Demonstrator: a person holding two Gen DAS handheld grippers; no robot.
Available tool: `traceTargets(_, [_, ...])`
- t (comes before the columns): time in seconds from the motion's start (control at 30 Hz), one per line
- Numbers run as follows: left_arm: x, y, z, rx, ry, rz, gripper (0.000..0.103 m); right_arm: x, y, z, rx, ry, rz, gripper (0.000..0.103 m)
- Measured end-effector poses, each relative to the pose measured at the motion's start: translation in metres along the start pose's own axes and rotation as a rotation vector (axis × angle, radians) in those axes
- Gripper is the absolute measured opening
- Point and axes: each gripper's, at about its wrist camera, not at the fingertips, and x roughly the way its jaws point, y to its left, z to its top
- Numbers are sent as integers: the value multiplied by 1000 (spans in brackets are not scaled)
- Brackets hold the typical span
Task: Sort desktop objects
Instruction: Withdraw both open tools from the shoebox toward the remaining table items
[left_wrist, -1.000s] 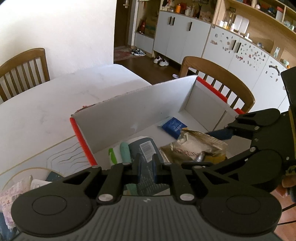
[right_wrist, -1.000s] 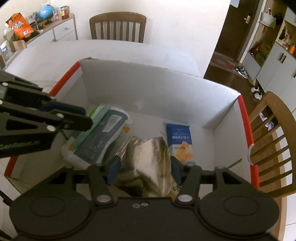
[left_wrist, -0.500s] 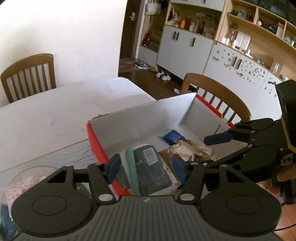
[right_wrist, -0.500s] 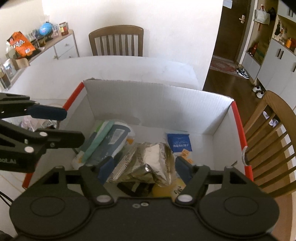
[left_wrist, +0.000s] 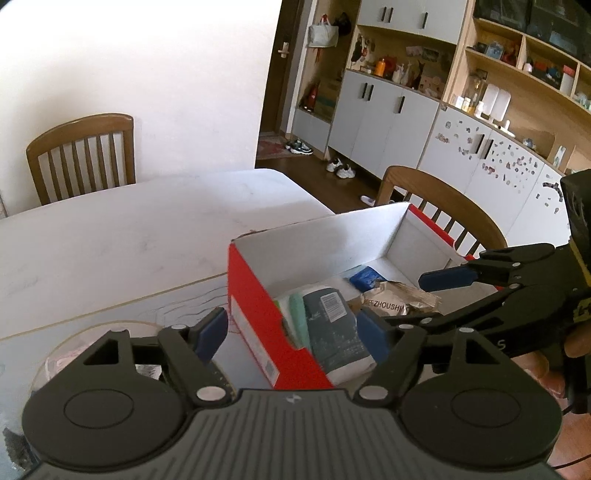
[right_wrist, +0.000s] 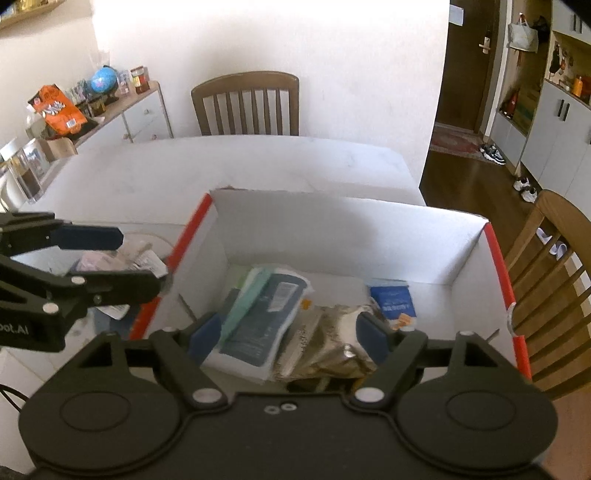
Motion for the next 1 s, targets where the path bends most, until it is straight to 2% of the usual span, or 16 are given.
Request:
traceTargets(0.13, [-11, 12, -5, -3, -5, -9, 81, 0, 16, 1, 6, -6, 0, 82])
traceTargets(0.43, [-37, 47, -15, -32, -23, -14, 85, -5, 62, 8, 12, -45, 21, 84])
traceTargets(0.6, [-50, 73, -22, -42, -25, -1, 85, -4, 84, 11, 19, -71, 27, 87])
traceTargets(1.0, [-77, 131, -43, -78, -31, 13, 87, 10, 136, 17, 18, -67, 29, 88])
